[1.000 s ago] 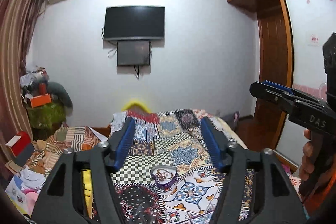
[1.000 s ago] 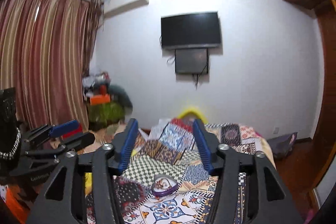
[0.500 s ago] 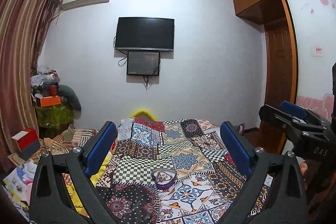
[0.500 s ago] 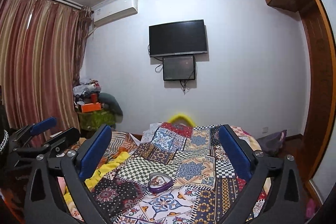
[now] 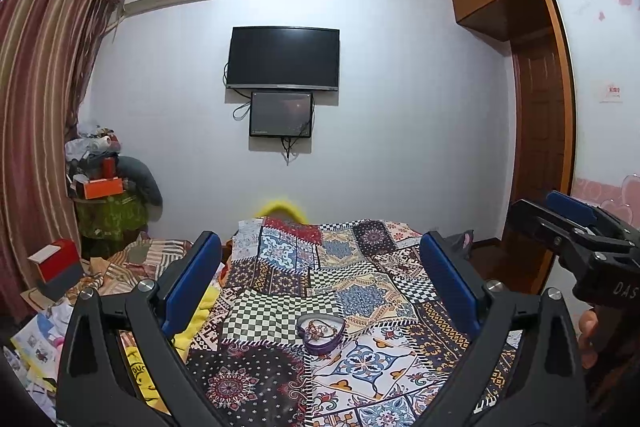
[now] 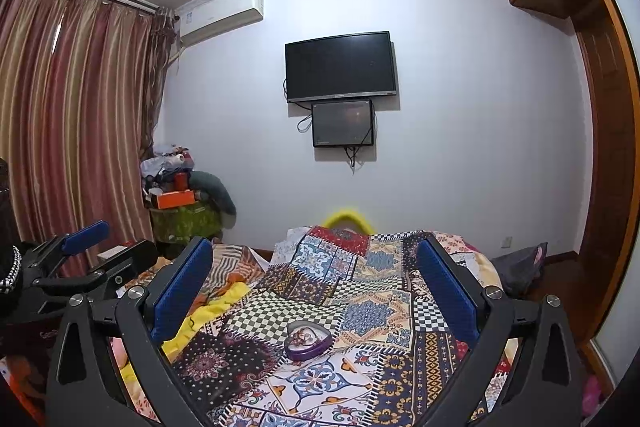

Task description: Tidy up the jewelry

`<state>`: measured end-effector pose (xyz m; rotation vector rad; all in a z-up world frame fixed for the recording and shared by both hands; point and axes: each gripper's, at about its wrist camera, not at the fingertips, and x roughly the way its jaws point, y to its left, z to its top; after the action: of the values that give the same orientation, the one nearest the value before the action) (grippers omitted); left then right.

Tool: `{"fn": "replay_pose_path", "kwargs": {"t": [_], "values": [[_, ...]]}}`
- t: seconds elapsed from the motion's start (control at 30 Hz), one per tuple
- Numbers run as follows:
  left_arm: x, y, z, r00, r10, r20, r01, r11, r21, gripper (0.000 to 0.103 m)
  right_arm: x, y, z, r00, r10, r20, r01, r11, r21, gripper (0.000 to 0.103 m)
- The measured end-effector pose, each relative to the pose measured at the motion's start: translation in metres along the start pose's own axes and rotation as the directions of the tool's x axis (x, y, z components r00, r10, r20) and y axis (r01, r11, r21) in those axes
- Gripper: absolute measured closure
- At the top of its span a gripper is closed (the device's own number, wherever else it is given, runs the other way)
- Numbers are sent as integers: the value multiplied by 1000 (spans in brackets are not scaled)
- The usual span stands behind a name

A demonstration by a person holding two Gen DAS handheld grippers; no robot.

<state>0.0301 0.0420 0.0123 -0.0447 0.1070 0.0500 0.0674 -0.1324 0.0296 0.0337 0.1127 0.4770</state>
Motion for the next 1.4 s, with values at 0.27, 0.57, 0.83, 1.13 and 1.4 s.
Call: {"fn": "replay_pose_path", "kwargs": {"t": [0.27,0.57,0.83,1.13,1.4], "values": [[4,4,-4,1000,2,-14,-3,1000,-8,3,1,-1,1,1000,8,-14,-8,1000,1,2],[8,3,-6,999,-4,-33,3,1000,-16,3,1,-1,0,999,23,-28,-23,1000,8,2],[10,6,-5,999,-21,-44,19,999,-35,3,2,-2,-3,999,24,-45,-24,1000,10,2],[9,6,-6,998,-28,-48,26,999,-37,3,2,-4,-1,998,25,-54,-25,1000,16,2],[10,5,-5,998,-34,-54,32,999,-41,3,0,-4,0,998,21,-51,-21,1000,14,2]]}}
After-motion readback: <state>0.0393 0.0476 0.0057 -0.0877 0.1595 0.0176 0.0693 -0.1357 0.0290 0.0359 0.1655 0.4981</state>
